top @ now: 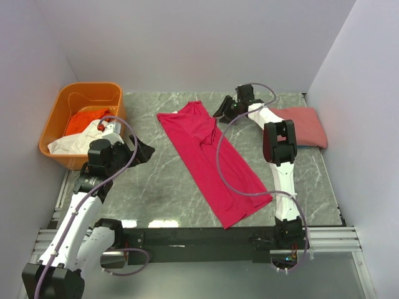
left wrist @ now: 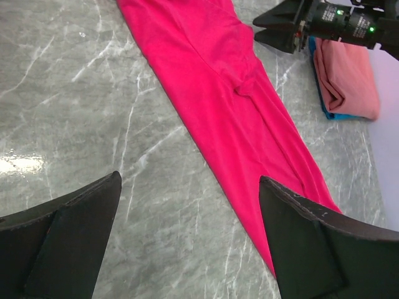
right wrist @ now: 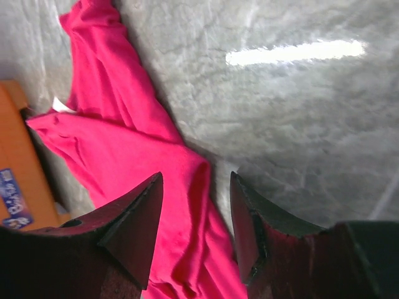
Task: Fold and stack the t-shirts
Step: Fold the tshirt
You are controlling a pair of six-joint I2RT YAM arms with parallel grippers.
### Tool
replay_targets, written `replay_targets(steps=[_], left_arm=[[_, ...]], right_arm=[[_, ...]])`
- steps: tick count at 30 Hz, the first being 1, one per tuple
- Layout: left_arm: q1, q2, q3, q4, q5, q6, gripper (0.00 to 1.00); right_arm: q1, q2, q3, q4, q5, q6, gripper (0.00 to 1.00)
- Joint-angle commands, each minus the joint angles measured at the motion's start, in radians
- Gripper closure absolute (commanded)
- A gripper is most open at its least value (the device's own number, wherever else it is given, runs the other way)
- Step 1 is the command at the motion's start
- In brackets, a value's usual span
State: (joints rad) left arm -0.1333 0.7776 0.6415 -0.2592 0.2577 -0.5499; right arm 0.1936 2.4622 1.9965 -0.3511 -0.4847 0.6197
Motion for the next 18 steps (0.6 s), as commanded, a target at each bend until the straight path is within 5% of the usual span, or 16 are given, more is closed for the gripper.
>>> replay_targets(steps=[1, 9, 18], left_arm=[[0.001, -0.009, 0.001, 0.031, 0.032, 0.013, 0.03], [0.003, -0.011, 0.001, 0.025, 0.031, 0.013, 0.03], [0.001, -0.012, 0.000, 0.023, 0.031, 0.013, 0.03]], right_arm=[[0.012, 0.047, 0.061, 0.005, -0.023, 0.055, 0.47], [0.012, 0.096, 0.079, -0.019, -0.074, 0.092, 0.61], [0.003, 0.054, 0.068, 0.003, -0.014, 0.043, 0.94]])
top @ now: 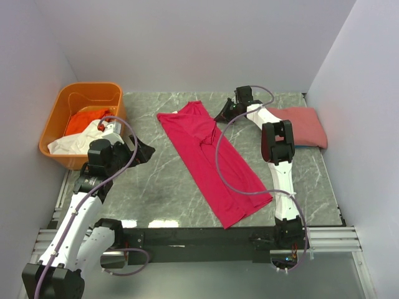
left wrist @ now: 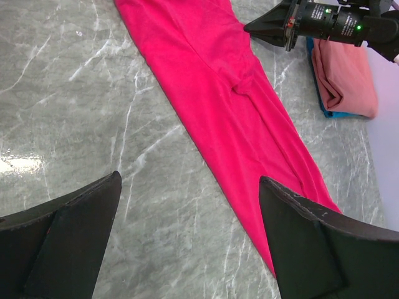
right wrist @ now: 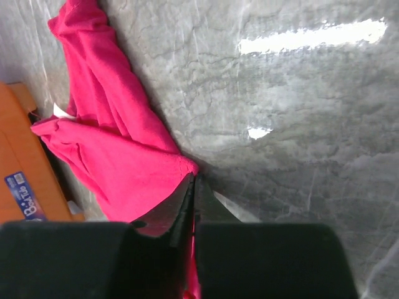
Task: Fold and stack the t-shirts
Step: Fold the tshirt
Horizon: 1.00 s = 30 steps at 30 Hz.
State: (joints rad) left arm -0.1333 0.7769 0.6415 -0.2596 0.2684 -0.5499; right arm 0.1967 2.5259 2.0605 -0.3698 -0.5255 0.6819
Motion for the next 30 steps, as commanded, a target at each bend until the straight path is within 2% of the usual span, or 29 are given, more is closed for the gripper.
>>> replay_targets(steps=[1, 9, 20, 30], left_arm=[[0.001, -0.011, 0.000, 0.022, 0.022, 0.013, 0.03], [0.001, -0.004, 0.000, 0.025, 0.034, 0.013, 0.03], [0.001, -0.011, -0.002, 0.025, 0.043, 0.010, 0.03], [0.001, -0.019, -0.003, 0.025, 0.048, 0.011, 0.03]], right_arm=[[-0.002, -0.018, 0.001, 0.028, 0.028, -0.025, 0.98], [0.009, -0.153, -0.092, 0.121, 0.065, -0.102, 1.00], [0.056, -0.228, -0.155, 0.140, 0.074, -0.168, 1.00], [0.156, -0.299, -0.215, 0.126, 0.168, -0.266, 0.99]])
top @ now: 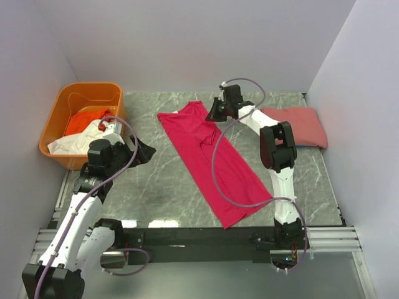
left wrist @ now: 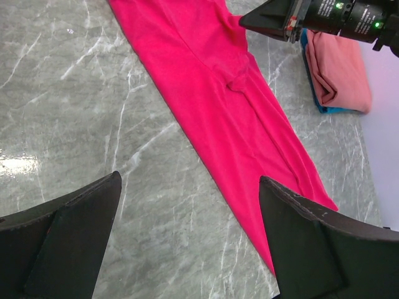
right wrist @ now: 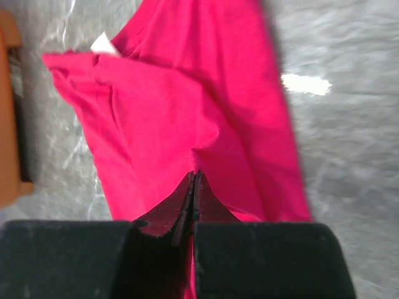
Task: Fold and stack the t-shirts
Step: Fold the tshirt
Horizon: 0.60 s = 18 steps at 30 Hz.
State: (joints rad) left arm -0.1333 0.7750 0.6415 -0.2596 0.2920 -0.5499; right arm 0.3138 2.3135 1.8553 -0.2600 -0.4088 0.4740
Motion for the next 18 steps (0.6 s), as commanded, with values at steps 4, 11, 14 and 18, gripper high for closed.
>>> replay_targets(steps=[4, 11, 14, 18], left_arm=[[0.001, -0.019, -0.003, 0.025, 0.029, 0.011, 0.03], [0.001, -0.023, -0.005, 0.028, 0.036, 0.008, 0.03], [0.001, -0.026, -0.008, 0.034, 0.041, 0.007, 0.03], [0.001, -0.028, -0.008, 0.040, 0.045, 0.004, 0.03]], right_arm=[[0.096, -0.115, -0.057, 0.011, 0.106, -0.107, 0.95], [0.197, -0.126, -0.045, -0.108, 0.255, -0.218, 0.78], [0.215, -0.150, -0.056, -0.133, 0.323, -0.267, 0.75], [0.222, -0.200, -0.080, -0.142, 0.334, -0.305, 0.74]])
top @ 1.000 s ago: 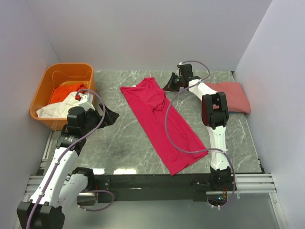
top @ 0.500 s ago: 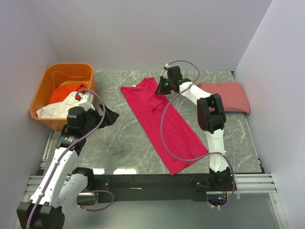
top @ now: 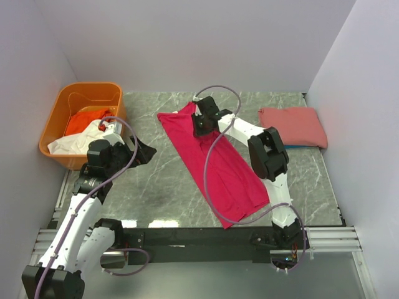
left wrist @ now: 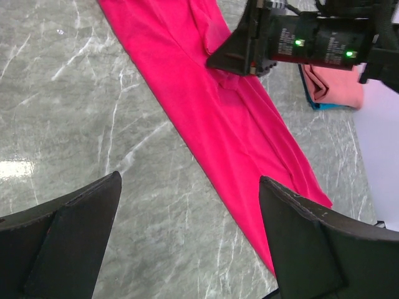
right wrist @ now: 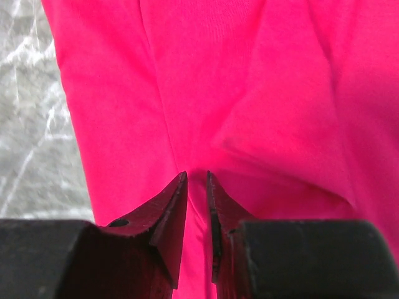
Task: Fold and stack the t-shirts
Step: Fold the tshirt
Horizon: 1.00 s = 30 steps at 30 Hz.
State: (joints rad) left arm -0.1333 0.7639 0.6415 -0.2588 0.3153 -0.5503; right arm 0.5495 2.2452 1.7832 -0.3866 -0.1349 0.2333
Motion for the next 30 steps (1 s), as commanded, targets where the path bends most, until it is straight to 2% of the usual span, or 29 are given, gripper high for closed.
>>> replay_targets(steps=[1, 3, 5, 6, 7, 8, 9, 10, 11, 12, 13, 14, 15, 16, 17, 18, 19, 20, 21, 23, 24, 27, 30], left_arm=[[0.001, -0.015, -0.008, 0.039, 0.024, 0.003, 0.03], [0.001, -0.017, -0.009, 0.044, 0.027, 0.000, 0.03], [0.001, -0.015, -0.014, 0.053, 0.044, -0.007, 0.03], [0.001, -0.009, -0.019, 0.062, 0.057, -0.010, 0.03], [0.001, -0.005, -0.032, 0.073, 0.080, -0.014, 0.03], [0.001, 0.005, -0.043, 0.116, 0.156, -0.026, 0.03], [0.000, 0.030, -0.055, 0.145, 0.206, -0.039, 0.03], [-0.008, 0.047, -0.077, 0.173, 0.238, -0.080, 0.03], [-0.025, 0.066, -0.080, 0.202, 0.252, -0.088, 0.05], [-0.110, 0.102, -0.077, 0.199, 0.219, -0.086, 0.06], [-0.176, 0.121, -0.059, 0.190, 0.173, -0.061, 0.06], [-0.252, 0.138, -0.049, 0.185, 0.110, -0.053, 0.06], [-0.393, 0.179, -0.039, 0.191, 0.026, -0.042, 0.07], [-0.455, 0.204, -0.022, 0.197, -0.011, -0.021, 0.10], [-0.513, 0.227, -0.016, 0.202, -0.040, -0.008, 0.13], [-0.573, 0.271, -0.013, 0.214, -0.073, 0.007, 0.16], [-0.686, 0.288, -0.011, 0.220, -0.137, 0.044, 0.17], [-0.742, 0.305, -0.014, 0.236, -0.171, 0.062, 0.18], [-0.860, 0.333, -0.020, 0.284, -0.200, 0.087, 0.19], [-0.974, 0.377, -0.046, 0.346, -0.289, 0.157, 0.19], [-1.076, 0.396, -0.054, 0.401, -0.310, 0.180, 0.20], [-1.230, 0.495, -0.057, 0.472, -0.418, 0.246, 0.22], [-1.313, 0.629, 0.025, 0.506, -0.505, 0.268, 0.29]], right_arm=[[-0.013, -0.151, -0.016, -0.018, 0.045, -0.080, 0.74], [-0.013, -0.170, -0.015, -0.044, 0.000, -0.101, 0.75], [-0.016, -0.193, 0.022, -0.125, -0.118, -0.210, 0.75], [-0.023, -0.202, 0.056, -0.165, -0.173, -0.276, 0.75], [-0.032, -0.231, 0.067, -0.216, -0.242, -0.419, 0.75], [-0.074, -0.254, 0.062, -0.294, -0.448, -0.489, 0.75], [-0.097, -0.283, 0.047, -0.328, -0.547, -0.556, 0.70], [-0.120, -0.347, 0.003, -0.362, -0.643, -0.700, 0.64], [-0.164, -0.383, -0.028, -0.432, -0.740, -0.780, 0.61], [-0.184, -0.418, -0.098, -0.483, -0.779, -0.890, 0.59], [-0.207, -0.499, -0.152, -0.517, -0.795, -1.081, 0.58], [-0.233, -0.547, -0.215, -0.526, -0.804, -1.148, 0.58], [-0.302, -0.640, -0.343, -0.537, -0.857, -1.327, 0.56], [-0.341, -0.682, -0.399, -0.572, -0.886, -1.444, 0.54], [-0.376, -0.720, -0.451, -0.656, -0.910, -1.554, 0.47], [-0.419, -0.751, -0.494, -0.701, -0.914, -1.651, 0.44], [-0.486, -0.792, -0.560, -0.754, -0.895, -1.862, 0.41], [-0.520, -0.808, -0.585, -0.864, -0.869, -1.950, 0.41], [-0.545, -0.822, -0.619, -0.900, -0.800, -2.004, 0.41], [-0.629, -0.820, -0.649, -1.021, -0.734, -2.152, 0.41], [-0.654, -0.825, -0.691, -1.049, -0.685, -2.224, 0.42], [-0.709, -0.889, -0.837, -1.037, -0.594, -2.301, 0.43], [-0.712, -0.988, -0.994, -0.921, -0.507, -2.306, 0.43]])
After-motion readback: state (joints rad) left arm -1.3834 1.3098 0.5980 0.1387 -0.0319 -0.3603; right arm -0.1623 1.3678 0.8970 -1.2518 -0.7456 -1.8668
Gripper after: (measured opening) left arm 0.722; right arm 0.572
